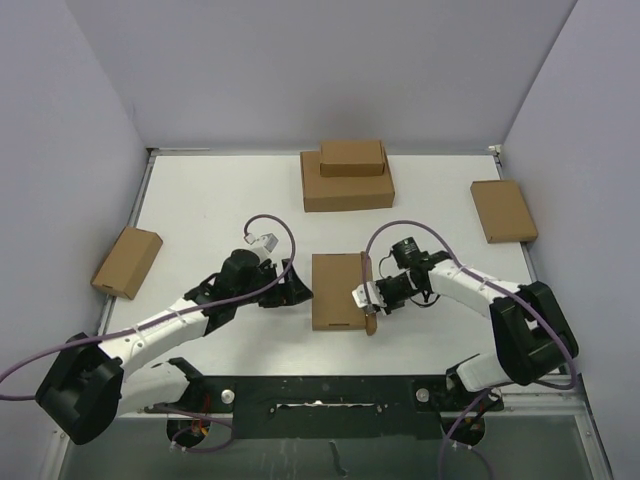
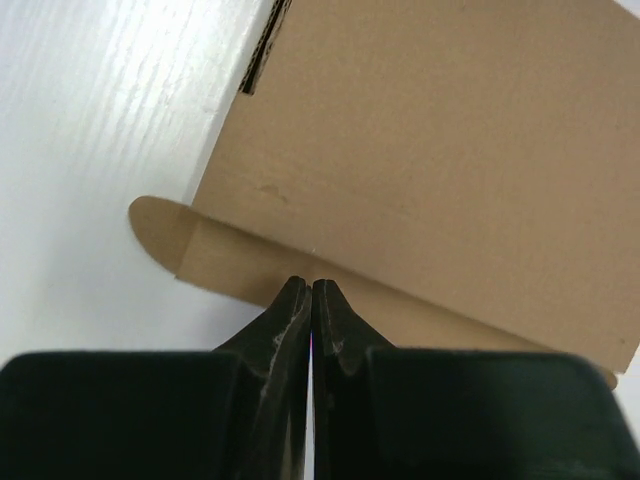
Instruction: Fold the paper box
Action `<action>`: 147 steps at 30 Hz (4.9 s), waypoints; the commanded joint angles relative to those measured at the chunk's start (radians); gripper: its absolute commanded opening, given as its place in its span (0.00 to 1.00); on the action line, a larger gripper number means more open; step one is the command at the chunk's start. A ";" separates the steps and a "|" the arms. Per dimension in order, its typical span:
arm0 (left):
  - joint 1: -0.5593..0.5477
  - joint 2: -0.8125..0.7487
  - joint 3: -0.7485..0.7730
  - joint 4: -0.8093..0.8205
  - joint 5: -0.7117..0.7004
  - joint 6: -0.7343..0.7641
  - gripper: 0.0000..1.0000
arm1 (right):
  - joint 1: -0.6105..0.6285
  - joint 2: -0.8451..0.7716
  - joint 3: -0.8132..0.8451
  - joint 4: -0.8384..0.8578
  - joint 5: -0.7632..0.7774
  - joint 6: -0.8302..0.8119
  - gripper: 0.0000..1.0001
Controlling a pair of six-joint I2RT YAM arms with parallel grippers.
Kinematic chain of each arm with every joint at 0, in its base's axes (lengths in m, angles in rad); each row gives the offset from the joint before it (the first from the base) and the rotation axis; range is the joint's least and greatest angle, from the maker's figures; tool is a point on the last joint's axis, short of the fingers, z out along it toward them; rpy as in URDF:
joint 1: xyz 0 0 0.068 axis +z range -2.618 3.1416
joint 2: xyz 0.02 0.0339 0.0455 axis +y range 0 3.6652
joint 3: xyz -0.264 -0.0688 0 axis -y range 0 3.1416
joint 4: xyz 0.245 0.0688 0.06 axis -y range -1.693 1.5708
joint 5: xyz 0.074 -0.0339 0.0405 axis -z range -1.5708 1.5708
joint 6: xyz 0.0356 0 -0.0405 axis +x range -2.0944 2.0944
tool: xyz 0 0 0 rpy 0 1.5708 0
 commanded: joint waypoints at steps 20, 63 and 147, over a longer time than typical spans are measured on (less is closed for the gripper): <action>0.025 -0.163 0.043 -0.110 -0.081 0.018 0.80 | 0.214 -0.138 0.034 -0.052 -0.034 0.051 0.29; 0.295 0.246 0.182 -0.016 0.298 -0.036 0.77 | 0.562 -0.071 -0.005 0.192 0.387 0.565 0.40; 0.088 0.211 -0.024 0.216 0.039 -0.073 0.76 | 0.048 -0.121 0.006 -0.129 -0.206 0.011 0.40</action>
